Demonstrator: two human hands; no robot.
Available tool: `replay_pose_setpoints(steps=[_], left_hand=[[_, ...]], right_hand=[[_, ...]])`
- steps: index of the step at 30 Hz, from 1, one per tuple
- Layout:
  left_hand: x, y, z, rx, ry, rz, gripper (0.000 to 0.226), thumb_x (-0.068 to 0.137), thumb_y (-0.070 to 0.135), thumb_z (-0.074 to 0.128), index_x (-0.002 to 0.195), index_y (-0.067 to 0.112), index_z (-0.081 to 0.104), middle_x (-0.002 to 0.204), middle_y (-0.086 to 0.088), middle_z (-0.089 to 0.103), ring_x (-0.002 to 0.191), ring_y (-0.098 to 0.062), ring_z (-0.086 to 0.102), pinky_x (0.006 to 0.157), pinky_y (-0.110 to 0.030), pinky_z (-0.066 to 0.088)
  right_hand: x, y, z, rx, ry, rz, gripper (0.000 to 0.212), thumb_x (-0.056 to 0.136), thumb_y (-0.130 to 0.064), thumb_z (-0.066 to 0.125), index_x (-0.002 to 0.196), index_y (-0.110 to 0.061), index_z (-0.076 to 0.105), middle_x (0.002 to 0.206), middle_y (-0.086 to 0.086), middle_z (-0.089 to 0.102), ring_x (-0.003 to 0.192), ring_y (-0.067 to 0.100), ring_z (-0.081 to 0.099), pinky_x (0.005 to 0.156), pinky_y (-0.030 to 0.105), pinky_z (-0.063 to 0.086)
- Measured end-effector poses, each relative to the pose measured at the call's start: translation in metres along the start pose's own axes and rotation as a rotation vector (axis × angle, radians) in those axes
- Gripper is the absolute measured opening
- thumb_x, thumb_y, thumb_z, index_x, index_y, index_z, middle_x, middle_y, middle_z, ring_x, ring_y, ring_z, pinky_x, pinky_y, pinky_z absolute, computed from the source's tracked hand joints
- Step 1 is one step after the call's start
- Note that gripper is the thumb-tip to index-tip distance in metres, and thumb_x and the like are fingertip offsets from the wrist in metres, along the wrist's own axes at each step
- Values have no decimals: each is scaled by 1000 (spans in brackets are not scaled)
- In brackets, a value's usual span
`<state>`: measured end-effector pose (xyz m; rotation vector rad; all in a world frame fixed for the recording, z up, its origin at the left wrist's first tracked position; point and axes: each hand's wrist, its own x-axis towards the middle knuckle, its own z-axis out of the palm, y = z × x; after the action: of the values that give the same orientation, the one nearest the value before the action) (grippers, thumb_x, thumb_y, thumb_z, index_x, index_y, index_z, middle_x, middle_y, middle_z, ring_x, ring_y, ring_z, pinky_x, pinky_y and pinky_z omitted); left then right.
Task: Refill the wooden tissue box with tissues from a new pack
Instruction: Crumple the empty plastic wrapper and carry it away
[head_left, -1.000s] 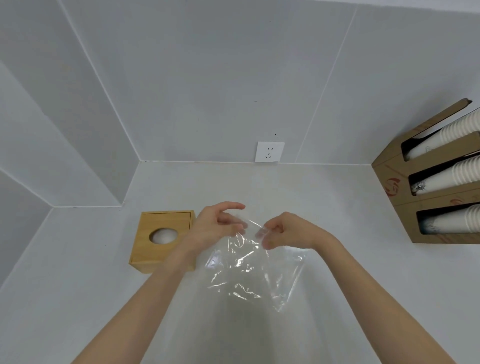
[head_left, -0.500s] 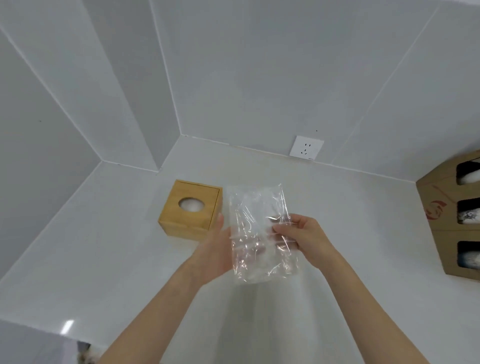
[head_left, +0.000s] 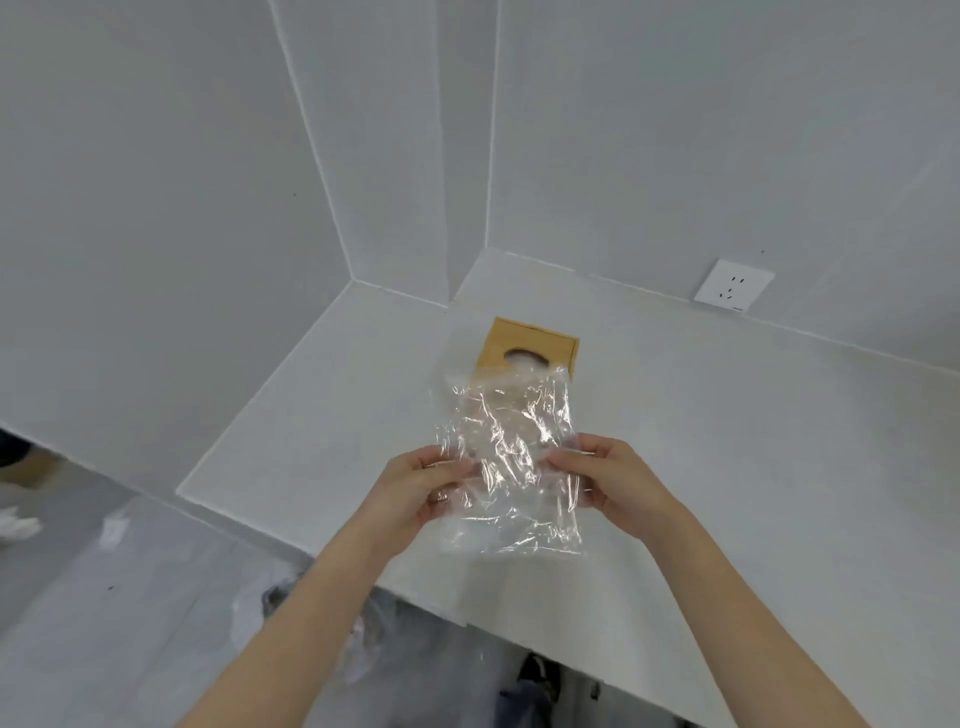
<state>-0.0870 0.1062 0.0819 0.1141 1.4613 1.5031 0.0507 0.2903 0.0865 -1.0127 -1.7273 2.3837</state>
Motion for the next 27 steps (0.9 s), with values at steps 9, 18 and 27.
replay_pose_setpoints(steps=[9, 18, 27], left_hand=[[-100, -37, -177, 10, 99, 11, 22, 77, 5, 65, 98, 12, 69, 85, -4, 77, 74, -16, 65, 60, -23, 53], [-129, -125, -273, 100, 453, 27, 45, 77, -16, 56, 59, 20, 76, 86, 4, 76, 93, -14, 63, 82, -18, 48], [-61, -255, -311, 982, 803, 100, 25, 76, -8, 65, 82, 13, 77, 104, -8, 73, 97, -28, 66, 83, -34, 48]], right_hand=[[10, 74, 159, 30, -342, 154, 22, 82, -7, 63, 101, -15, 72, 91, 4, 75, 76, 21, 66, 70, 32, 58], [34, 166, 255, -437, -299, 153, 18, 82, -7, 64, 93, -15, 76, 118, -7, 62, 100, -10, 57, 73, -7, 38], [107, 292, 260, -675, -344, 176, 37, 98, -16, 36, 134, -20, 46, 129, -12, 51, 127, 8, 42, 97, 10, 29]])
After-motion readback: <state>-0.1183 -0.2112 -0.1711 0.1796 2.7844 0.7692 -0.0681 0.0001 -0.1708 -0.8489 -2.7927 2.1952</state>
